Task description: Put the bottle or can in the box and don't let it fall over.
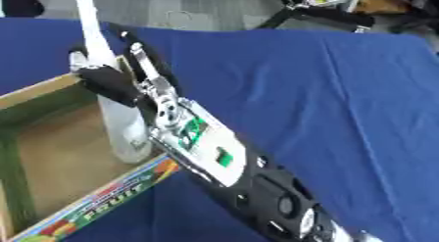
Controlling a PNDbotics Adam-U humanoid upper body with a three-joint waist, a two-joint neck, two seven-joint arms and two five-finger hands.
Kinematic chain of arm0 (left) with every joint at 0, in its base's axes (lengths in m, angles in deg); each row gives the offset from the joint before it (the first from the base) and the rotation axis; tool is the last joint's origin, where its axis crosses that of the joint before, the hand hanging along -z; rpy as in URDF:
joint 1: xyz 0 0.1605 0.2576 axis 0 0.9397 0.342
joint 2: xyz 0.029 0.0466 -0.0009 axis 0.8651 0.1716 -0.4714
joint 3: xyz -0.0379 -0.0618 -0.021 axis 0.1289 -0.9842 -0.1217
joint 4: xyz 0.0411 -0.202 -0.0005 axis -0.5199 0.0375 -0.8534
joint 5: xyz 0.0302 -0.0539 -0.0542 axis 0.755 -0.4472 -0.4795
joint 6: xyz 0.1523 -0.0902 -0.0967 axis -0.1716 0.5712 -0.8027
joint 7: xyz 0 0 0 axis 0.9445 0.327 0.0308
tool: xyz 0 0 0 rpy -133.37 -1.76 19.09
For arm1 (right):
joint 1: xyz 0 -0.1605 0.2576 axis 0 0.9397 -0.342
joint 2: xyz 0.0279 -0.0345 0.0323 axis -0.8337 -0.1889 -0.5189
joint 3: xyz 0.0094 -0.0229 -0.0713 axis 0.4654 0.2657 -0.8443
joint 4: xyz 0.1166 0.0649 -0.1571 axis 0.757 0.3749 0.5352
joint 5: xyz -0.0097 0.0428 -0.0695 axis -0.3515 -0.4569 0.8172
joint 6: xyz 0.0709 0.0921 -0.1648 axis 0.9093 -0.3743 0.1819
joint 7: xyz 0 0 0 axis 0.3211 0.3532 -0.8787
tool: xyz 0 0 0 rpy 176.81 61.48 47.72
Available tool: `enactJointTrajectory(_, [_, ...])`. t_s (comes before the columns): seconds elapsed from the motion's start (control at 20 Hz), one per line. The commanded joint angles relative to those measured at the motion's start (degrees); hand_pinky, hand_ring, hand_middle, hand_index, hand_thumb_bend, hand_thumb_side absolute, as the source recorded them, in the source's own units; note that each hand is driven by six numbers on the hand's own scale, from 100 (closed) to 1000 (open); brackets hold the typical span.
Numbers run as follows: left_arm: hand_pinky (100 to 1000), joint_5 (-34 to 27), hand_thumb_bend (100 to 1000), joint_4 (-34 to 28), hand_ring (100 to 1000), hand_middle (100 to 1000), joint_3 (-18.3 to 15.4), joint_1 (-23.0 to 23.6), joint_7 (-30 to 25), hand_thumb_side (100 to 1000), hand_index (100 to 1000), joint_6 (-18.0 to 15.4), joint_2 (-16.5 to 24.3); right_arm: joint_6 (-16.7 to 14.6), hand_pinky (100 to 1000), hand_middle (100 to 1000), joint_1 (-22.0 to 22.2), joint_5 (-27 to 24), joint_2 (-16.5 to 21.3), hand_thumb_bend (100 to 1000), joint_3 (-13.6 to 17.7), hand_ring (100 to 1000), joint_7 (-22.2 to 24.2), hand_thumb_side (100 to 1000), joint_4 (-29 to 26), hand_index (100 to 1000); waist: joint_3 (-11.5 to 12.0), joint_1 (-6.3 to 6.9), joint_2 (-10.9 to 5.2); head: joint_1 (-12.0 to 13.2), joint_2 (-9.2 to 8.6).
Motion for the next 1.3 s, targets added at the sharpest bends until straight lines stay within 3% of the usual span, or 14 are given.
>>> enactJointTrajectory(0.05, [1000,0.41,100,-1.05,1000,1000,-0.26,-0.32,-0.04,646,805,0.11,1.97,0.61,1000,1000,-0.62,-0.34,0.67,100,0.72,1000,2.33,248,-0.72,1000,-0.08,0.59,-1.58,0.14,0.03])
enactJointTrajectory(0.55, [1000,0.6,100,-1.05,1000,1000,-0.22,0.18,-0.17,645,805,0.18,2.33,1.45,1000,1000,0.46,-2.88,2.07,100,1.32,1000,5.19,241,-3.28,1000,-0.56,0.53,-2.02,0.34,0.29])
enactJointTrajectory(1.3, [1000,1.22,100,-1.05,1000,1000,0.07,1.54,-0.8,640,806,0.32,3.08,3.55,1000,1000,3.35,-4.06,6.53,100,3.03,1000,7.6,266,-12.48,1000,-1.69,0.65,-2.59,0.69,0.79])
